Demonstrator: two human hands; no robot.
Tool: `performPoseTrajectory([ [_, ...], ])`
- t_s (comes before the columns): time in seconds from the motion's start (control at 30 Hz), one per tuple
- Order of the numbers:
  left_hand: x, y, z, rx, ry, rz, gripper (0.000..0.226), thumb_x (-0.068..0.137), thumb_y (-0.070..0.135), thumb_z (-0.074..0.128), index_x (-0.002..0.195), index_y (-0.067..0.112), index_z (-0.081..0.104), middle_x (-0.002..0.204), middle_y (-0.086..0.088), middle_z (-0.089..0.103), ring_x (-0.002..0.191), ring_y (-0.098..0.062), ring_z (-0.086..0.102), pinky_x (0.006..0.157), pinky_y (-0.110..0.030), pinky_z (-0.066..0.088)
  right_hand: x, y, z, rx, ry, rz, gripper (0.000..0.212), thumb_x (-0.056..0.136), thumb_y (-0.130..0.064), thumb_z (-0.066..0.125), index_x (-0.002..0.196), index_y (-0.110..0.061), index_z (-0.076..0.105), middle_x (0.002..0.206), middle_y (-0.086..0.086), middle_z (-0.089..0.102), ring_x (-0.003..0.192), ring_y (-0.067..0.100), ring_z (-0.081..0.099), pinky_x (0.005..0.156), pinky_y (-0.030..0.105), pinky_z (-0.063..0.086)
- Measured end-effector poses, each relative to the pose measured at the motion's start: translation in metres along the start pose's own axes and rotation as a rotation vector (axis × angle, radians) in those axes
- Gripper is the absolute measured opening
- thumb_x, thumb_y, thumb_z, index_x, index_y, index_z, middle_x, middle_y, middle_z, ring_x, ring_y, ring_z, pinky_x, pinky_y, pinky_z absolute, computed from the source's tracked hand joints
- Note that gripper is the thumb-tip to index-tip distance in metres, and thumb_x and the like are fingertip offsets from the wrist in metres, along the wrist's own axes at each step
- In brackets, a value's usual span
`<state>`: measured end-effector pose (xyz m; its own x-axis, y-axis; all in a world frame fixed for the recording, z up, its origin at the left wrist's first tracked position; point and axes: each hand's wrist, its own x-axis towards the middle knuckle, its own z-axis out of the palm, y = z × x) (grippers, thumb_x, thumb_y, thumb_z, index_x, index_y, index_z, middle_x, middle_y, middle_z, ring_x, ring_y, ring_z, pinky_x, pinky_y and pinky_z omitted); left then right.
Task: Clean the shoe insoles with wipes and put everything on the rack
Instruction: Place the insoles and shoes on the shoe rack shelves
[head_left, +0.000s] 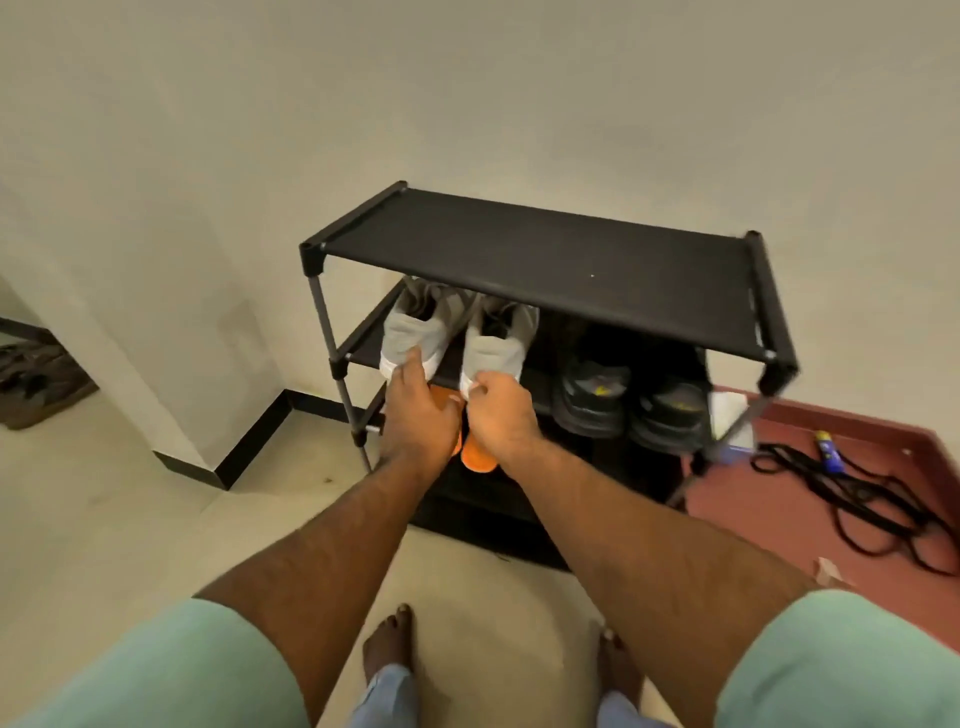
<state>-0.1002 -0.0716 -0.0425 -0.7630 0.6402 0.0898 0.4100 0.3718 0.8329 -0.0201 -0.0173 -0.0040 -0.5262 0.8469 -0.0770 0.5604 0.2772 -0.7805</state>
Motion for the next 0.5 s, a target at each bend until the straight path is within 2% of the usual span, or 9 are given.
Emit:
performPoseTrajectory([
  [0.07,-0.041,0.025,0.01,-0.059,0.016,0.024,0.076,0.087,0.01,0.065,0.153,0.013,0.027,0.148,-0.011,0.042,0.139,-0.026,0.037,0.116,-0.039,0.032,-0.041,0.025,-0.028,-0.064,-0.005,0.006,0.025,0.093,-0.016,0.043,0.098,-0.008,0.067,0.107,0.015,0.066,0.098,0.03,0.06,0.075,0.032,0.045],
  [0.13,-0.082,0.048,0.023,-0.117,-0.041,0.074,0.072,0.085,0.007,0.065,0.15,0.014,0.034,0.138,-0.003,0.05,0.13,-0.019,0.046,0.111,-0.034,0.037,-0.079,0.045,-0.059,-0.151,-0.018,-0.026,0.024,0.093,-0.017,0.041,0.088,-0.011,0.064,0.104,0.015,0.066,0.1,0.034,0.06,0.081,0.036,0.049],
  [0.17,-0.098,0.056,0.03,-0.125,-0.079,0.089,0.07,0.085,0.006,0.064,0.149,0.016,0.036,0.135,0.001,0.051,0.127,-0.016,0.047,0.11,-0.032,0.038,-0.093,0.056,-0.072,-0.192,-0.016,-0.038,0.024,0.094,-0.016,0.04,0.092,-0.011,0.064,0.106,0.015,0.066,0.102,0.034,0.06,0.084,0.038,0.049],
  [0.27,-0.154,0.081,0.056,-0.08,-0.216,0.125,0.074,0.089,0.009,0.064,0.153,0.016,0.029,0.148,-0.007,0.045,0.138,-0.023,0.042,0.114,-0.036,0.035,-0.138,0.091,-0.124,-0.302,0.019,-0.038,0.024,0.094,-0.015,0.039,0.099,-0.01,0.062,0.107,0.014,0.065,0.102,0.034,0.059,0.087,0.042,0.049],
  [0.37,-0.193,0.106,0.09,-0.005,-0.342,0.195,0.073,0.09,0.012,0.064,0.154,0.015,0.028,0.153,-0.008,0.04,0.142,-0.023,0.037,0.112,-0.03,0.03,-0.161,0.127,-0.168,-0.36,0.057,-0.043,0.024,0.093,-0.014,0.042,0.104,-0.008,0.062,0.108,0.014,0.065,0.102,0.034,0.06,0.086,0.041,0.049],
  [0.43,-0.211,0.125,0.115,0.036,-0.426,0.272,0.066,0.09,0.008,0.063,0.15,0.013,0.037,0.149,-0.008,0.045,0.138,-0.022,0.04,0.107,-0.023,0.03,-0.171,0.151,-0.194,-0.336,0.068,-0.031,0.022,0.093,-0.015,0.043,0.102,-0.01,0.063,0.104,0.013,0.066,0.096,0.033,0.062,0.08,0.037,0.05],
  [0.5,-0.224,0.141,0.135,0.063,-0.484,0.33,0.051,0.089,0.004,0.061,0.139,0.008,0.05,0.137,-0.011,0.055,0.127,-0.024,0.051,0.098,-0.021,0.037,-0.177,0.169,-0.213,-0.309,0.079,-0.031,0.024,0.094,-0.015,0.041,0.102,-0.012,0.063,0.103,0.011,0.067,0.095,0.031,0.062,0.075,0.031,0.047],
])
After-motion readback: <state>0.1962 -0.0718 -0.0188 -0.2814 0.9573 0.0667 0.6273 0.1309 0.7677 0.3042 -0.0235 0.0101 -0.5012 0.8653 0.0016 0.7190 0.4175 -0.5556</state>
